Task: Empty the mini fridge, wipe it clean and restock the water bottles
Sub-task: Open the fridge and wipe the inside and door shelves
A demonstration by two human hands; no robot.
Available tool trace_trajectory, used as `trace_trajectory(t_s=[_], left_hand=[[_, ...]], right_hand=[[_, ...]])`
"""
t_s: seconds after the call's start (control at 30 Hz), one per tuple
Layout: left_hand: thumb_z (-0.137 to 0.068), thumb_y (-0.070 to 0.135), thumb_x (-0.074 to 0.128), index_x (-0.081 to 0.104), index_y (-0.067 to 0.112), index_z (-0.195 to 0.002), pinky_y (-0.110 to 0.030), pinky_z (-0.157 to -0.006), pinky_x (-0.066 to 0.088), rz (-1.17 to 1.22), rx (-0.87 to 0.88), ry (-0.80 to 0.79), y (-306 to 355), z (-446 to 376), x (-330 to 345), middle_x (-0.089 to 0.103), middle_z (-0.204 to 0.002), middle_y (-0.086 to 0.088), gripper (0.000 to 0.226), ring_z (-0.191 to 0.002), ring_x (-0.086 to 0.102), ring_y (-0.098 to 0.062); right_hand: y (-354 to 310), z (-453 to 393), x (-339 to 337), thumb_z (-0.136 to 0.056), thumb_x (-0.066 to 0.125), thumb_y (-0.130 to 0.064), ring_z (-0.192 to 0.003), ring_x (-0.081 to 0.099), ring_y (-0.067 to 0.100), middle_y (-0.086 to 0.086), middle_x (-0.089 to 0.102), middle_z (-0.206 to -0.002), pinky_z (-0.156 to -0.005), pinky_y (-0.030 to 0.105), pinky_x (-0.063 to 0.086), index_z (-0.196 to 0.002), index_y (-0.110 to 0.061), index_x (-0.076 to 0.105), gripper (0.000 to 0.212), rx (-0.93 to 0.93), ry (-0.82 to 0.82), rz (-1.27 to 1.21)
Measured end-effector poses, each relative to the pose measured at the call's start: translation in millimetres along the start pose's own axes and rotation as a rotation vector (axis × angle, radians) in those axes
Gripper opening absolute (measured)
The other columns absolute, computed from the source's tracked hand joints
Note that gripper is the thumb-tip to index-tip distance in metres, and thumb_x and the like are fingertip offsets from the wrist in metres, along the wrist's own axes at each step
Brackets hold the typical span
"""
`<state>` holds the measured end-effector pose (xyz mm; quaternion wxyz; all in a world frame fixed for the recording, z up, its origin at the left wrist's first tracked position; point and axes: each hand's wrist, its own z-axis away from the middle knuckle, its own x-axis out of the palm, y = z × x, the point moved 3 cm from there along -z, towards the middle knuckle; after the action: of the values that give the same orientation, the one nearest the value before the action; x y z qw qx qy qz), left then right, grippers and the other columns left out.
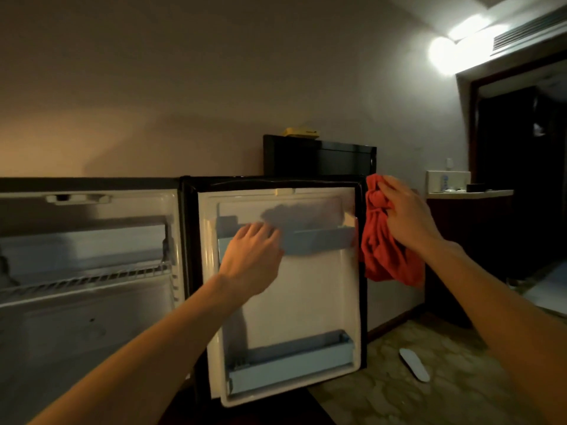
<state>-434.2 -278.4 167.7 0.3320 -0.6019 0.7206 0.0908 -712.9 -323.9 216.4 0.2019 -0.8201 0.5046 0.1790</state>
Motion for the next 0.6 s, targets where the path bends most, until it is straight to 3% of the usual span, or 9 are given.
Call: trace_trajectory(t_s=[0.1, 0.2, 0.33, 0.5, 0.6], left_hand=[[-0.098, 0.021, 0.05, 0.049, 0.017, -0.132, -0.037, -0.104, 0.038, 0.037, -0.016, -0.029, -6, -1, 8, 0.055, -0.131, -0.002, 0.035, -0.123, 0.047, -0.022], [-0.098, 0.016, 0.052, 0.056, 0.015, -0.119, -0.034, -0.093, 0.042, 0.087, -0.045, 0.022, -10, -4, 8, 0.061, -0.119, -0.003, 0.022, -0.112, 0.05, -0.022], [-0.099, 0.019, 0.052, 0.059, 0.014, -0.118, -0.035, -0.092, 0.04, 0.189, -0.085, 0.06, -11, -4, 11, 0.063, -0.116, -0.004, 0.02, -0.111, 0.05, -0.022], [-0.1, 0.021, 0.05, 0.061, 0.014, -0.116, -0.038, -0.094, 0.038, 0.229, -0.117, 0.057, -17, -6, 15, 0.065, -0.115, -0.005, 0.021, -0.113, 0.049, -0.024], [-0.1, 0.022, 0.05, 0.062, 0.015, -0.116, -0.039, -0.093, 0.039, 0.246, -0.116, 0.047, -19, -6, 15, 0.066, -0.116, -0.005, 0.021, -0.113, 0.049, -0.024]], right_hand=[[7, -13, 12, -0.092, 0.049, 0.005, -0.134, 0.039, 0.028, 0.005, 0.036, -0.153, -0.106, 0.021, 0.018, -0.146, -0.01, 0.039, 0.057, -0.026, -0.059, -0.012], [12, -21, 27, -0.088, 0.052, 0.006, -0.134, 0.041, 0.025, 0.004, 0.039, -0.152, -0.107, 0.017, 0.018, -0.143, -0.01, 0.044, 0.058, -0.1, -0.067, -0.023], [14, -22, 35, -0.094, 0.049, -0.007, -0.134, 0.036, 0.025, 0.004, 0.04, -0.15, -0.11, 0.028, 0.024, -0.145, -0.013, 0.042, 0.051, -0.1, -0.028, 0.015], [10, 16, 64, -0.081, 0.057, 0.008, -0.128, 0.039, 0.029, 0.001, 0.048, -0.144, -0.108, 0.044, 0.038, -0.138, -0.007, 0.05, 0.06, -0.081, 0.001, 0.091], [24, 44, 84, -0.078, 0.06, 0.004, -0.124, 0.044, 0.031, 0.004, 0.049, -0.143, -0.106, 0.045, 0.04, -0.123, -0.006, 0.062, 0.046, -0.043, -0.091, 0.125]])
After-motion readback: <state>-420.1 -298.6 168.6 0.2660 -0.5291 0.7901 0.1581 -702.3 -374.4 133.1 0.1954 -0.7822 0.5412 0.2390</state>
